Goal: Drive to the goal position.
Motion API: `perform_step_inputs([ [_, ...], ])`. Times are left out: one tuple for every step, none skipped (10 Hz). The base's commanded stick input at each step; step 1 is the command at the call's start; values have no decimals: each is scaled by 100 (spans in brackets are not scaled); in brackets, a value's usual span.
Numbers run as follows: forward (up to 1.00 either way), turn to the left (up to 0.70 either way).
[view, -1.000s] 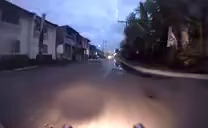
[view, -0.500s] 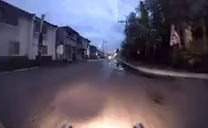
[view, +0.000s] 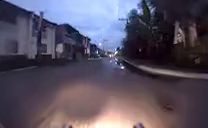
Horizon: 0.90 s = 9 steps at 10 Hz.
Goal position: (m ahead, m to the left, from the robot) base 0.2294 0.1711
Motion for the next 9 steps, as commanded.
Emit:
perform_step_inputs([
  [50,0],
  [50,0],
  [50,0],
  [50,0],
  [50,0],
  [50,0],
  [50,0],
  [50,0],
  [50,0],
])
